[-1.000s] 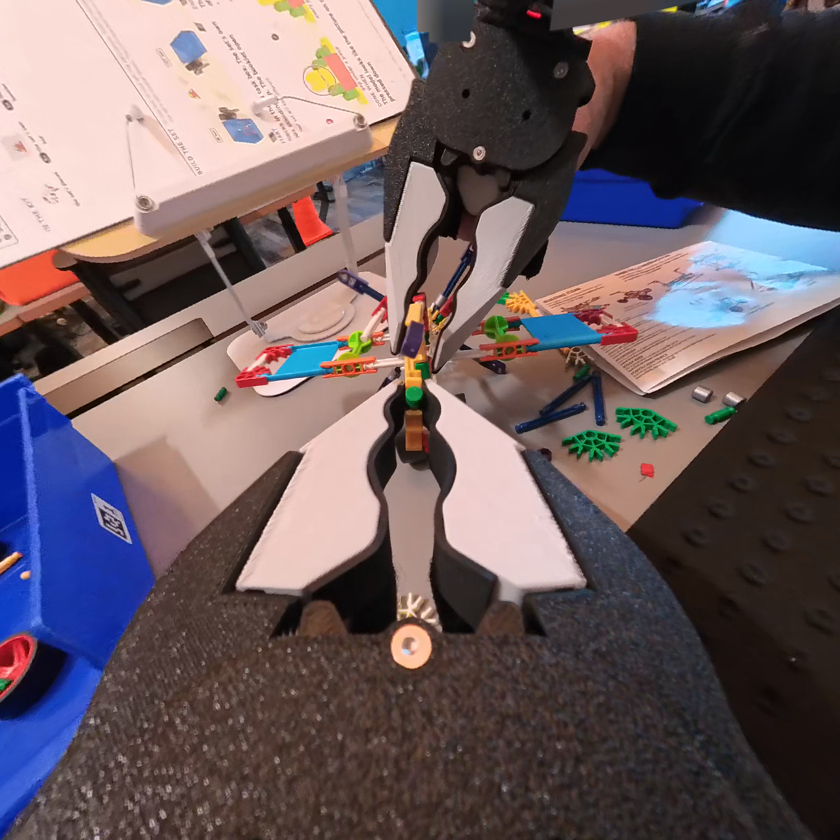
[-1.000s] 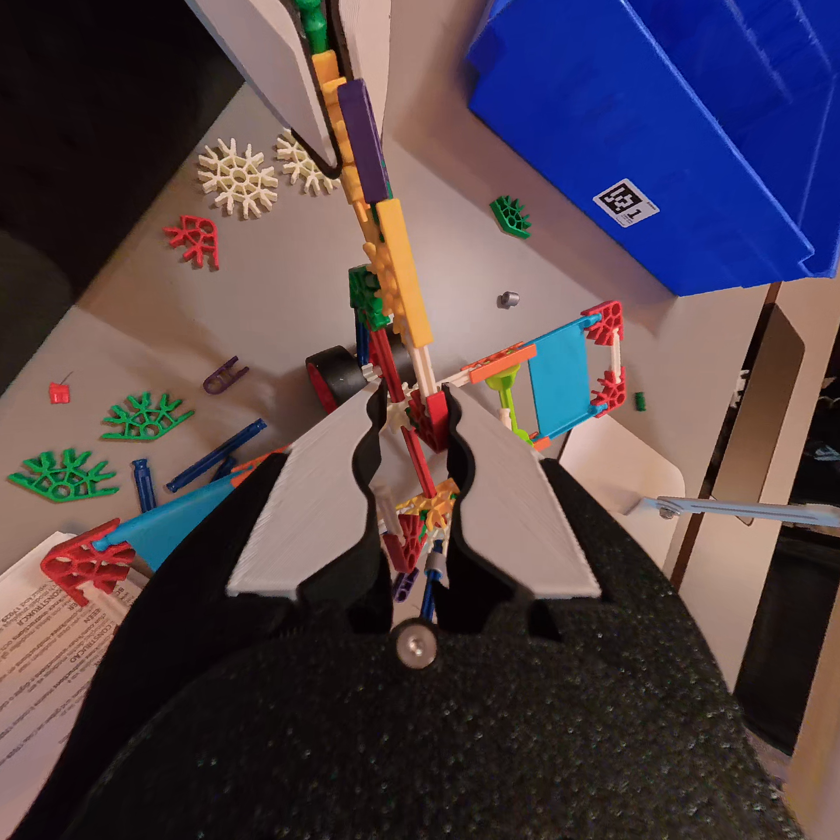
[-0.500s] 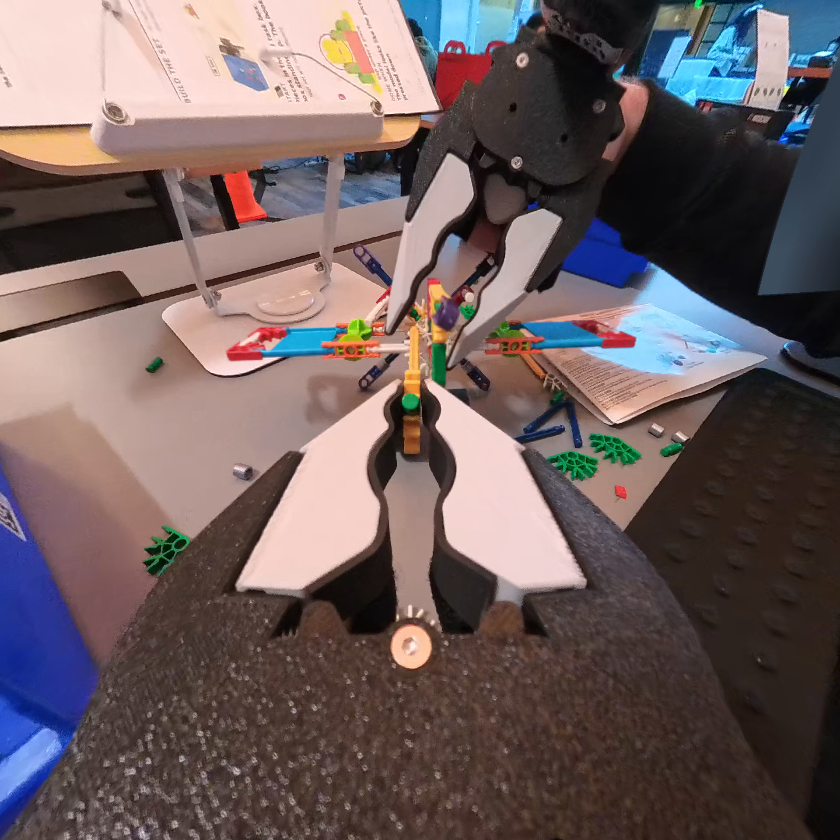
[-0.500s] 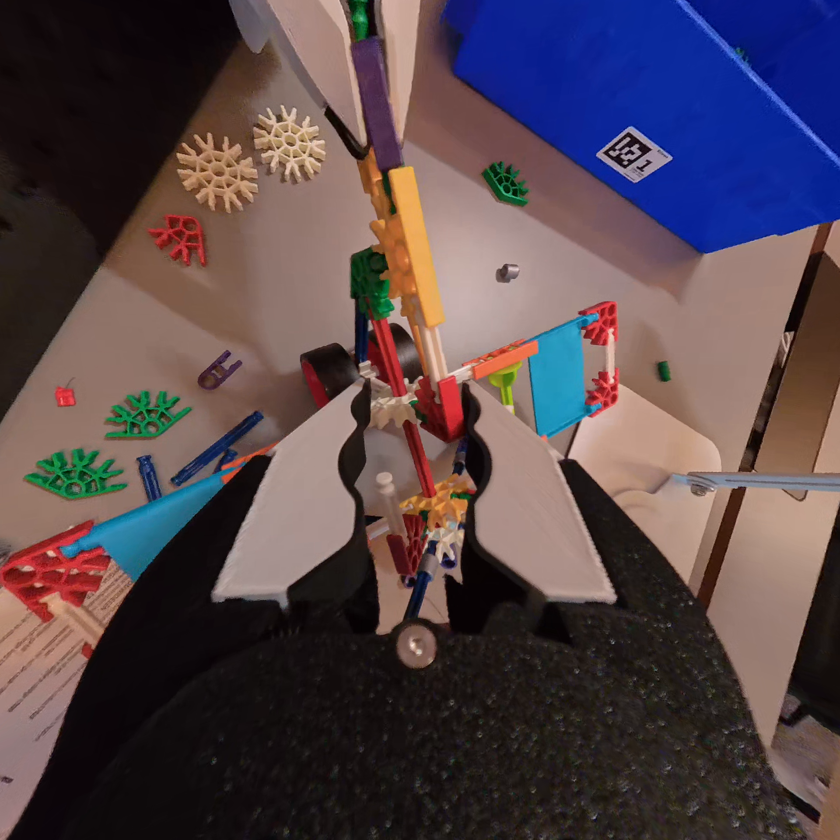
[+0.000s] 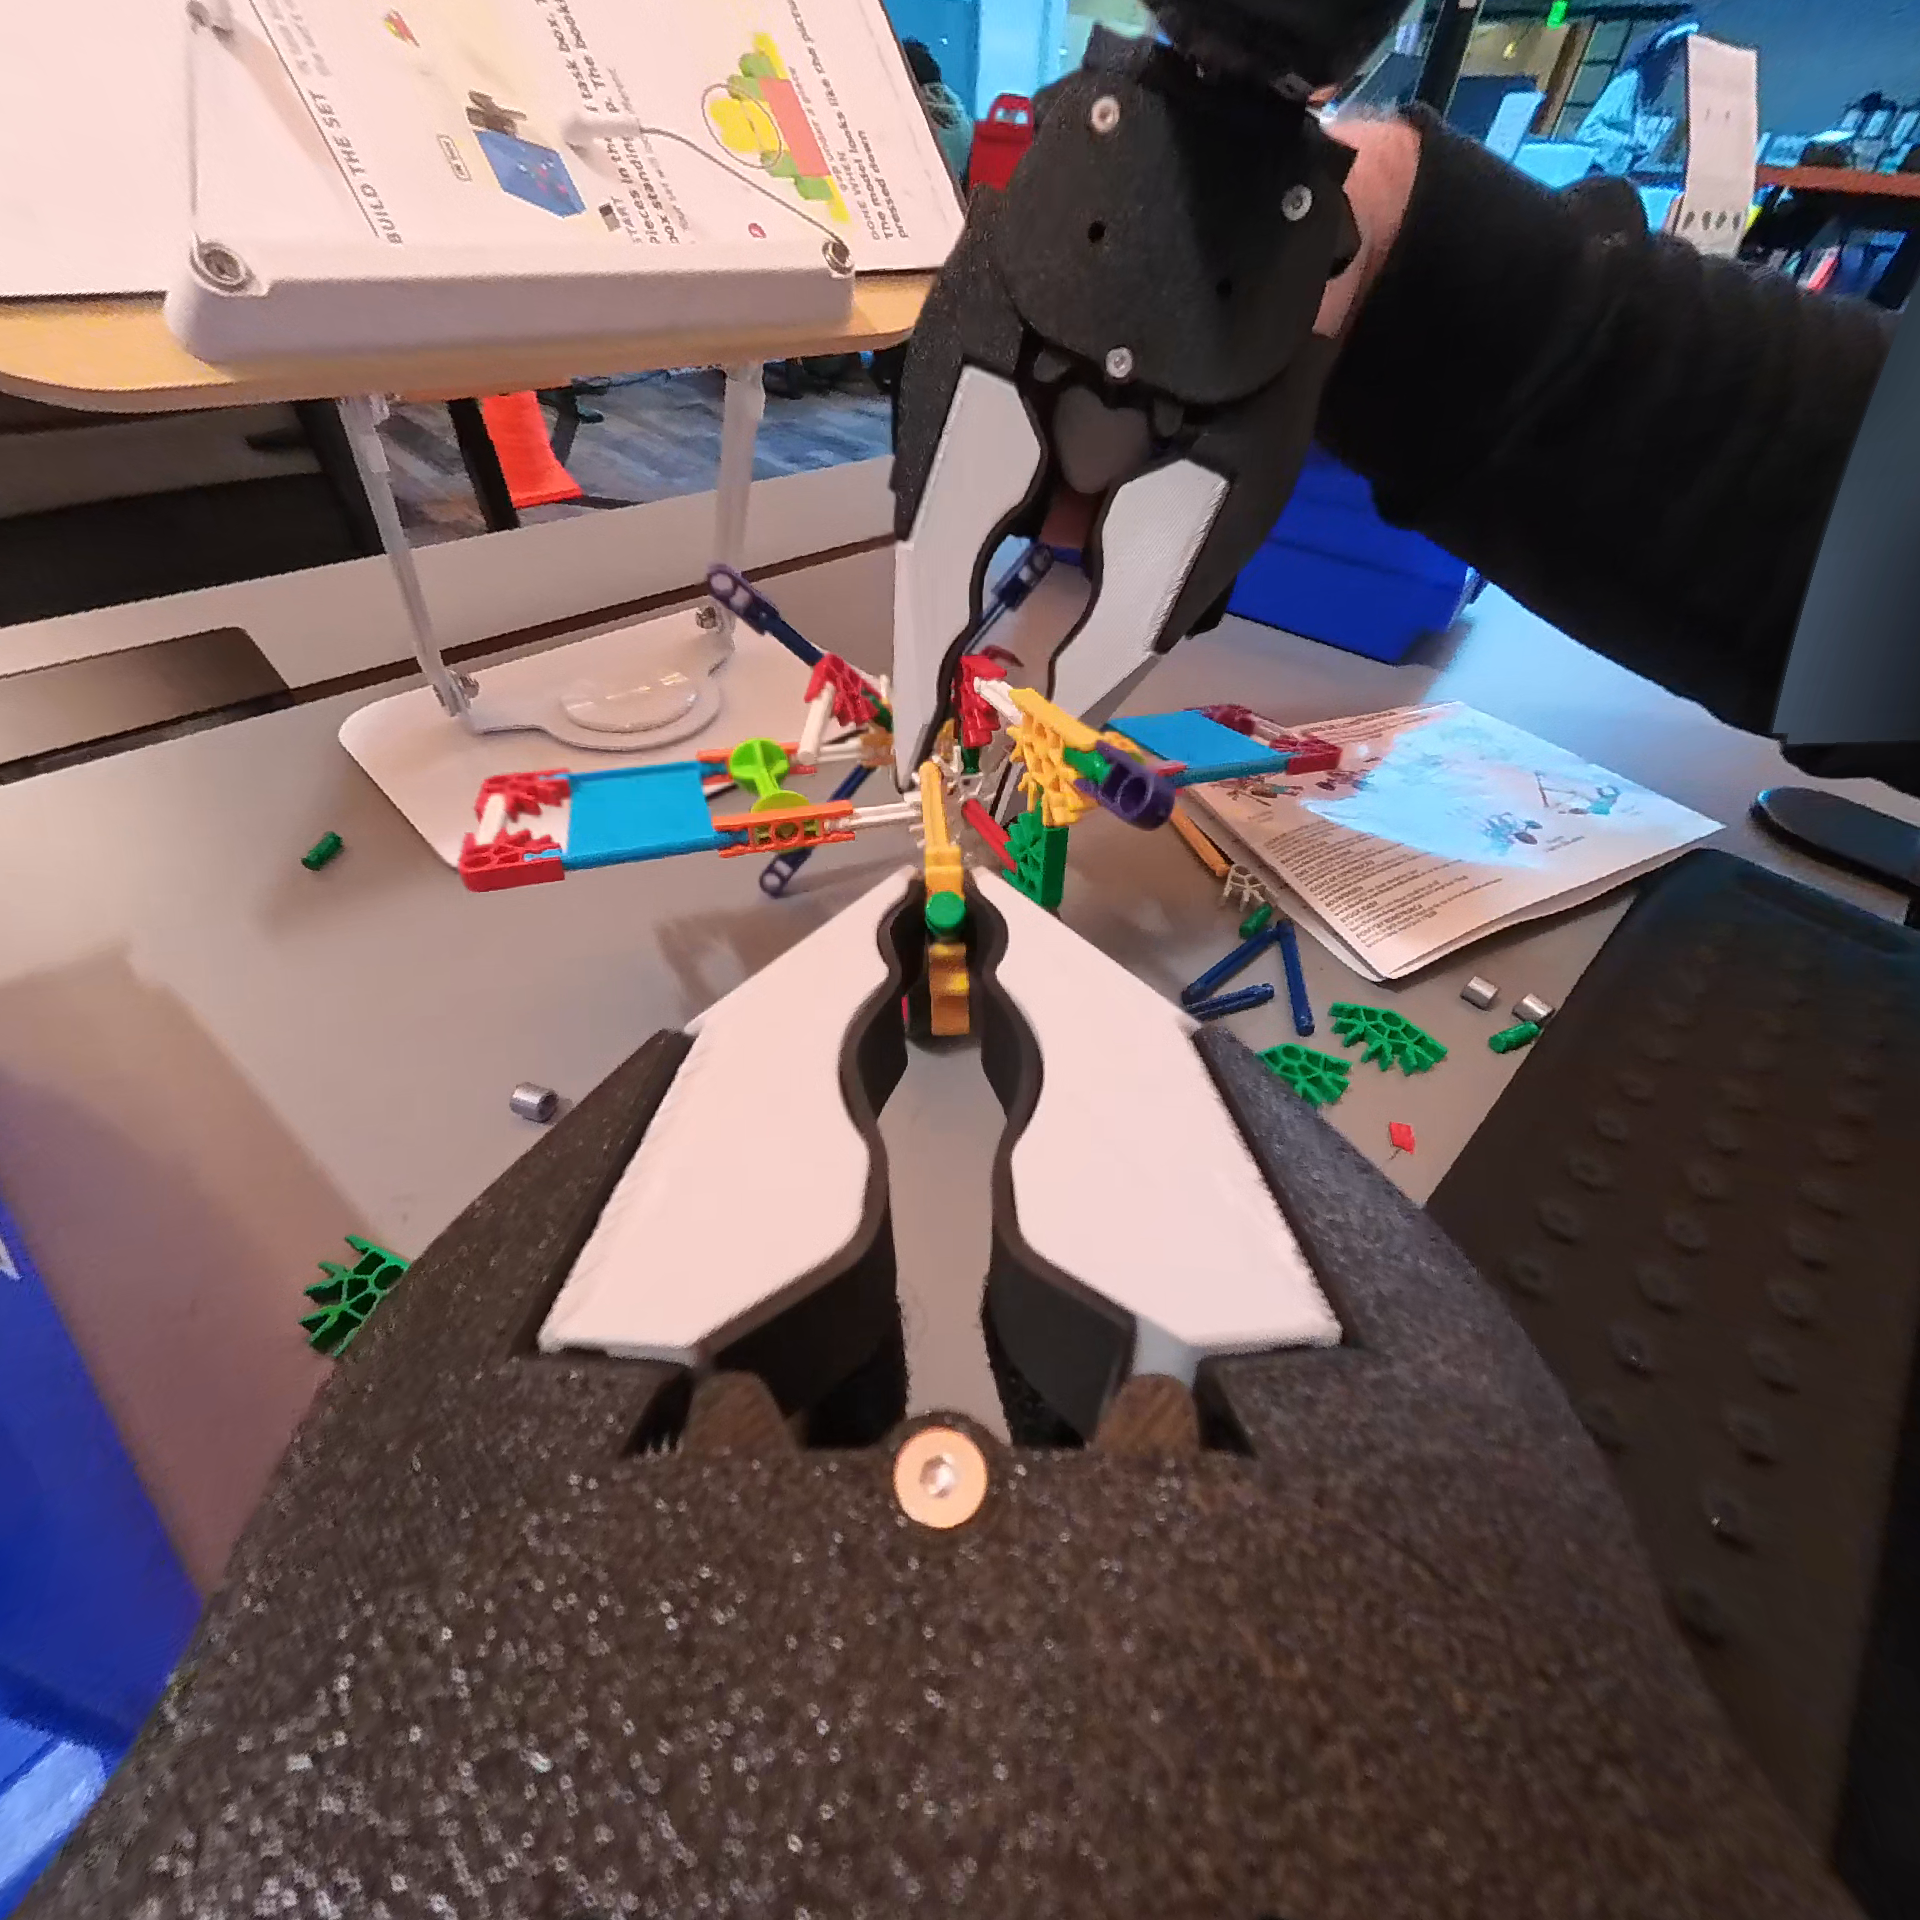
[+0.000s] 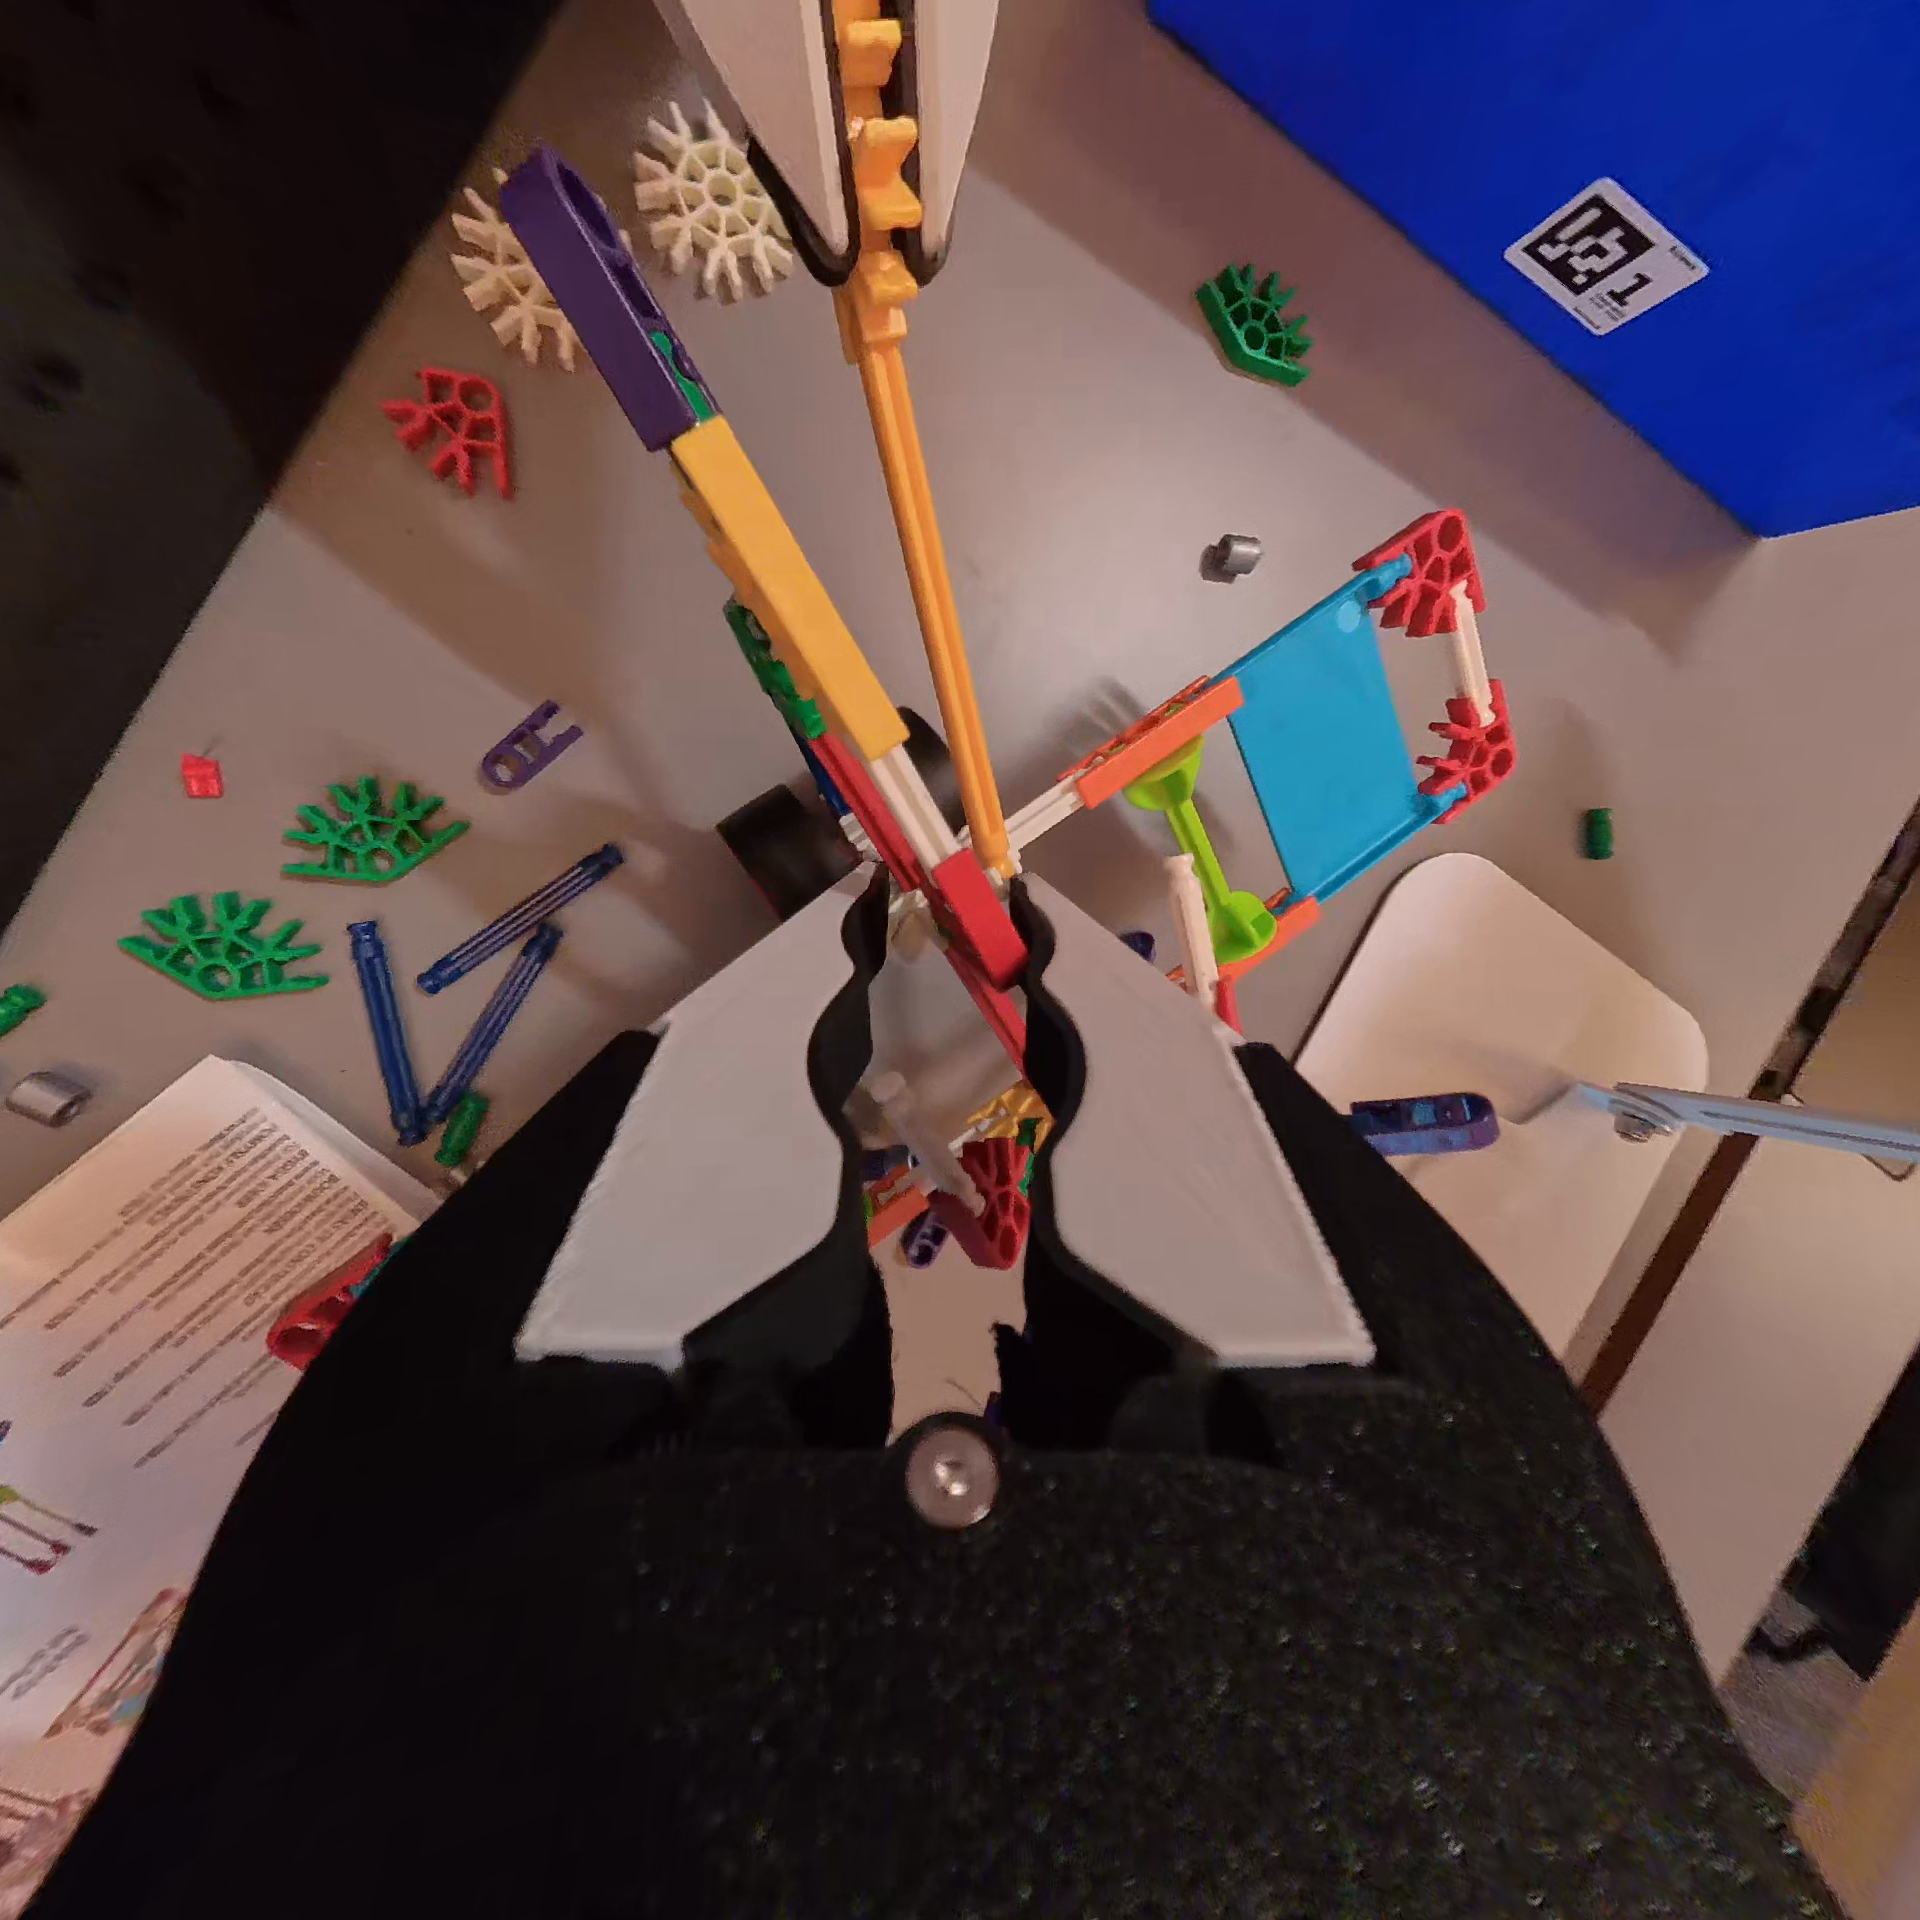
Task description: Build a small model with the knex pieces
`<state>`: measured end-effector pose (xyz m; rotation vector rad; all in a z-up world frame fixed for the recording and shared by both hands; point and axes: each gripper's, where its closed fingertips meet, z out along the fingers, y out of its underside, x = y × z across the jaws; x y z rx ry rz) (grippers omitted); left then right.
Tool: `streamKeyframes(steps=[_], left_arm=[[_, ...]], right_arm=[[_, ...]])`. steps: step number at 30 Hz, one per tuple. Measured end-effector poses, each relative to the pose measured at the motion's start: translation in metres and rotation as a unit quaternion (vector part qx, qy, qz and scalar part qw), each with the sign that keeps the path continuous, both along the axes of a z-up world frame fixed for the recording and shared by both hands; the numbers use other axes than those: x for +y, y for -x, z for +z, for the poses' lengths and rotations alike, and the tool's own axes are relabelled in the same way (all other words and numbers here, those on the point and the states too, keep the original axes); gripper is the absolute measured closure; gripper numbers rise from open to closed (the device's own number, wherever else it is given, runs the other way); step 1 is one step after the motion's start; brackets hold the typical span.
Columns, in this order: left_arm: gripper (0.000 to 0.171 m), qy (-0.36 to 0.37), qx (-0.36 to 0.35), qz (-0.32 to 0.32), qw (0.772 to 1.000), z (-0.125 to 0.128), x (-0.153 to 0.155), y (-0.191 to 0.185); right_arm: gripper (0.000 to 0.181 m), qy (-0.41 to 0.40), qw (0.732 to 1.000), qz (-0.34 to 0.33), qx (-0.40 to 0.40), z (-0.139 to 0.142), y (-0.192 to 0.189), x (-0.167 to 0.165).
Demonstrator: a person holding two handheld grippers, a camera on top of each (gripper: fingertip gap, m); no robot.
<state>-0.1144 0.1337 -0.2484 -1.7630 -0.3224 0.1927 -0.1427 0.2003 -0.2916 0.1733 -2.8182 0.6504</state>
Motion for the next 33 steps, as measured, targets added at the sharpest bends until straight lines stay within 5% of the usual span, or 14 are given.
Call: streamKeyframes(steps=[11,25,33], left_arm=[[0.166,-0.004,-0.007,-0.001,1.0,-0.001,-0.003,0.001],[0.163,-0.004,-0.01,-0.026,1.0,-0.007,0.004,-0.002],[0.164,0.018,-0.009,-0.031,0.999,-0.014,0.01,0.001]], right_arm=[[0.157,0.001,0.998,0.035,0.045,-0.002,0.003,-0.008],[0.159,0.011,1.0,0.017,0.017,-0.003,0.003,-0.01],[0.152,0.017,0.997,-0.006,0.078,0.0,0.013,-0.01]])
